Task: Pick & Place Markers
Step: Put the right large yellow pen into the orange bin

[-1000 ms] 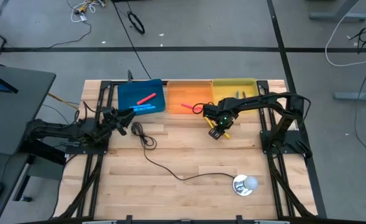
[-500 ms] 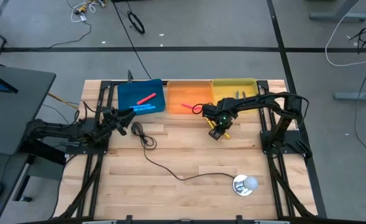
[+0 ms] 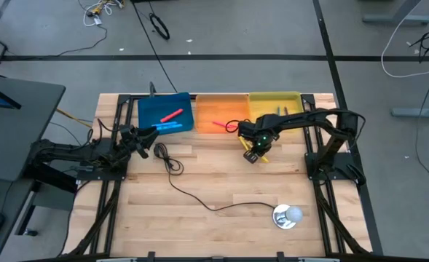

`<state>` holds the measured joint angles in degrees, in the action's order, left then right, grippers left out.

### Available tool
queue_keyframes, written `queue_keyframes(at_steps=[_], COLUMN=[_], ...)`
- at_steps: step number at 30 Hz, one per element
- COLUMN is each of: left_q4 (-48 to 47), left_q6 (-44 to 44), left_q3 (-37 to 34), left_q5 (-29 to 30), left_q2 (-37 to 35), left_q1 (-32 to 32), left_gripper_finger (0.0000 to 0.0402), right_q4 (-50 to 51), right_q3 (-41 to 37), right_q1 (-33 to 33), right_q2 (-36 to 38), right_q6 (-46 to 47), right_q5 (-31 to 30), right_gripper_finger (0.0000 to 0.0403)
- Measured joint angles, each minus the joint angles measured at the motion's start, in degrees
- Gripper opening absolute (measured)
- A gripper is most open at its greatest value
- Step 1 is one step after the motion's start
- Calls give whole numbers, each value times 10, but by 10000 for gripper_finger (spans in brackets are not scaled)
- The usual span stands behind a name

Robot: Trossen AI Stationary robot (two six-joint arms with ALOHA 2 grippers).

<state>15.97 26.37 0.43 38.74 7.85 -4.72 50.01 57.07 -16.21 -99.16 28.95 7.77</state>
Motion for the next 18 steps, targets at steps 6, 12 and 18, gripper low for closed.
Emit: queue_keyframes(at_steps=[6,12,18], left_q4=[0,0,0], left_q6=[0,0,0], left_q3=[0,0,0], left_q5=[0,0,0], left_q2=[0,0,0], left_q1=[0,0,0], left_gripper_finger=[200,200,200], right_q4=[47,109,175], right_q3=[1,1,30], right_q1=[0,0,0], right_q2=[42,75,92], right_q6=[2,-10,-35], right_q5=[-3,-5,-6], right_gripper_finger=[14,14,14])
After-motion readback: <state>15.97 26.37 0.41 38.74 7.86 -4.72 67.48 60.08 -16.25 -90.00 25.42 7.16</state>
